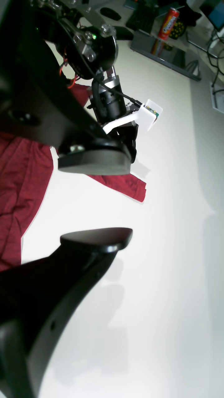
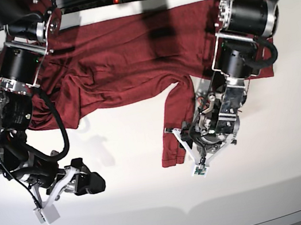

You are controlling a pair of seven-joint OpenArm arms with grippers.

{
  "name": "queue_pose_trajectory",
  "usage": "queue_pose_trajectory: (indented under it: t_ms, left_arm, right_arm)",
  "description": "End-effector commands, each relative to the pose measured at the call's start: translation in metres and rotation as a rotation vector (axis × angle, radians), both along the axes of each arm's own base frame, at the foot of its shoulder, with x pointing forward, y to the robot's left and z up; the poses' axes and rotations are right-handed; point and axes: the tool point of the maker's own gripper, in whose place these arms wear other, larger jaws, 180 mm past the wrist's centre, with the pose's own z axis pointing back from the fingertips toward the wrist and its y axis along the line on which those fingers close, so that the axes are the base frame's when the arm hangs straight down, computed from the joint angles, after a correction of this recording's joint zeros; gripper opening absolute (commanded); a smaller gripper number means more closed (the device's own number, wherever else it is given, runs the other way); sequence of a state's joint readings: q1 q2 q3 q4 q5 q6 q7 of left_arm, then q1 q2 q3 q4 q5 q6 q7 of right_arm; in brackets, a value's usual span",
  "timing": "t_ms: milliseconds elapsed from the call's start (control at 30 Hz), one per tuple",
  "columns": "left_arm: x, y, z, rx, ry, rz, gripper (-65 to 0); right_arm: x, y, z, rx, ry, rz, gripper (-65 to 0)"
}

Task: Fold the T-shirt properly
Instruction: 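Move left gripper to the sleeve cuff and grasp it, then pull the sleeve cuff with left gripper along the folded shirt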

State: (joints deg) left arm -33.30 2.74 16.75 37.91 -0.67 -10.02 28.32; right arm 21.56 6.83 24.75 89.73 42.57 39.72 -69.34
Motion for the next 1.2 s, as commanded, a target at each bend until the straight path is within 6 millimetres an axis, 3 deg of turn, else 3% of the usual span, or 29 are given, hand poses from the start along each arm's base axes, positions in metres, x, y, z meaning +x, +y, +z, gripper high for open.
queue_pose_trajectory:
  t_ms: [0, 67, 100, 233, 367, 467, 633, 733, 833, 967, 1067, 1167]
  left_arm:
    - [0.002, 0.001, 0.003, 0.024, 0.01, -0.003, -48.4]
    - [0.0, 0.006, 0.0, 0.061, 0.02, -0.011, -63.6]
    - [0.0, 0.009, 0.0, 0.089, 0.021, -0.018, -65.0]
    - [0.007, 0.029, 0.002, 0.188, -0.009, -0.016, -65.0]
    - [0.013, 0.064, 0.004, 0.263, -0.027, 0.03, -65.0]
    - [0.015, 0.1, 0.003, 0.31, -0.03, 0.065, -65.0]
    - [0.013, 0.176, 0.007, 0.405, -0.028, 0.157, -65.0]
    - [0.01, 0.205, 0.009, 0.377, -0.014, 0.224, -65.0]
    - [0.007, 0.217, 0.009, 0.359, -0.003, 0.253, -65.0]
    - [0.004, 0.216, 0.006, 0.361, 0.005, 0.251, -65.0]
    - [0.004, 0.211, 0.005, 0.351, 0.008, 0.248, -65.0]
    - [0.005, 0.205, 0.004, 0.344, 0.007, 0.243, -65.0]
  right_arm:
    - [0.007, -0.001, 0.021, 0.01, -0.065, 0.005, -37.5]
    - [0.007, -0.001, 0.021, 0.01, -0.065, 0.005, -37.5]
    - [0.007, 0.0, 0.021, 0.01, -0.065, 0.005, -37.5]
    - [0.005, 0.002, 0.017, 0.006, -0.057, 0.014, -37.5]
    - [-0.004, 0.012, -0.002, -0.006, -0.006, 0.045, -37.5]
    - [-0.012, 0.025, -0.02, -0.017, 0.044, 0.088, -37.5]
    - [-0.02, 0.047, -0.042, -0.076, 0.1, 0.161, -37.5]
    - [-0.018, 0.056, -0.057, -0.162, 0.103, 0.175, -37.5]
    - [-0.015, 0.065, -0.082, -0.236, 0.124, 0.191, -37.5]
    - [-0.014, 0.08, -0.118, -0.303, 0.159, 0.234, -37.5]
    - [-0.012, 0.094, -0.131, -0.307, 0.163, 0.266, -37.5]
    - [-0.008, 0.095, -0.144, -0.359, 0.173, 0.275, -37.5]
